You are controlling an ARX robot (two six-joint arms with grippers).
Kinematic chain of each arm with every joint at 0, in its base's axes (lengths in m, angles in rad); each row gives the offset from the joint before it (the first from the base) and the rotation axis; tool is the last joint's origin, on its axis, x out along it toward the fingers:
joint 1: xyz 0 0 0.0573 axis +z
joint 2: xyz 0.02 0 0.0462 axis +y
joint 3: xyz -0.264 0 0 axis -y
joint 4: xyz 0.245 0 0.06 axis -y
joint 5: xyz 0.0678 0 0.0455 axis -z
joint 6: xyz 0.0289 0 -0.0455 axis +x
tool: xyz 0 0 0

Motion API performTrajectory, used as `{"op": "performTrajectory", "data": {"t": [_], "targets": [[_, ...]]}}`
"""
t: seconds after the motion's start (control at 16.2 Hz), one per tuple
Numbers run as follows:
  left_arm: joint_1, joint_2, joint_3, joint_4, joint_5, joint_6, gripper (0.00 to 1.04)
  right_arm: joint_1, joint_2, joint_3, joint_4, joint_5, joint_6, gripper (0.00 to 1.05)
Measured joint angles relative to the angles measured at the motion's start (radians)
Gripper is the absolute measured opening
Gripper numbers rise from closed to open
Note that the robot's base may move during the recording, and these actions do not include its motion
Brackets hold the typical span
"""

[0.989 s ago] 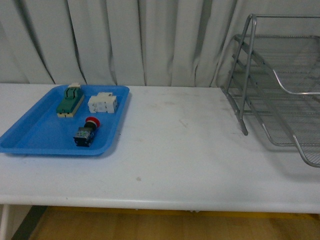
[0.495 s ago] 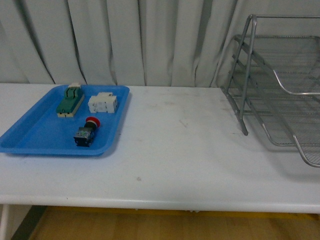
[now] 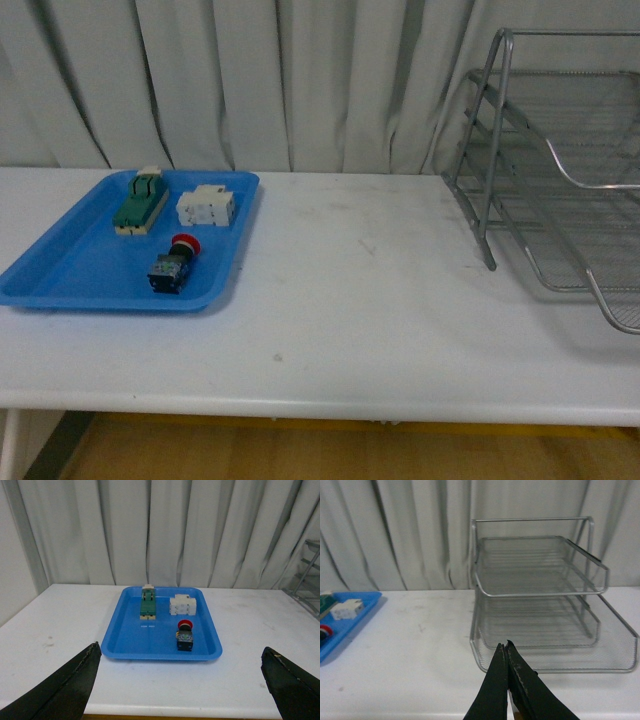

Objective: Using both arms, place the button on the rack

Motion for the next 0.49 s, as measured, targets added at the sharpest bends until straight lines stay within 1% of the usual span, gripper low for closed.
{"op": "performTrajectory", "data": {"t": [0.25,0.31,0.37,0.49], "targets": [[0.000,0.000,0.000,0.000,0.000,0.000,0.98,-0.006,-0.072,0.000,-0.072,0.013,-0.001,0.02],[0.000,0.000,0.000,0.000,0.000,0.000,0.98,-0.006,-0.141,0.000,-0.183,0.015,-0.001,0.02],[0.000,0.000,0.000,0.000,-0.001,0.000,0.98,-0.006,-0.232,0.000,-0.243,0.014,-0.001,0.02],[0.000,0.000,0.000,0.001,0.000,0.000,0.98,-0.006,-0.235,0.000,-0.251,0.015,-0.001,0.02]]}}
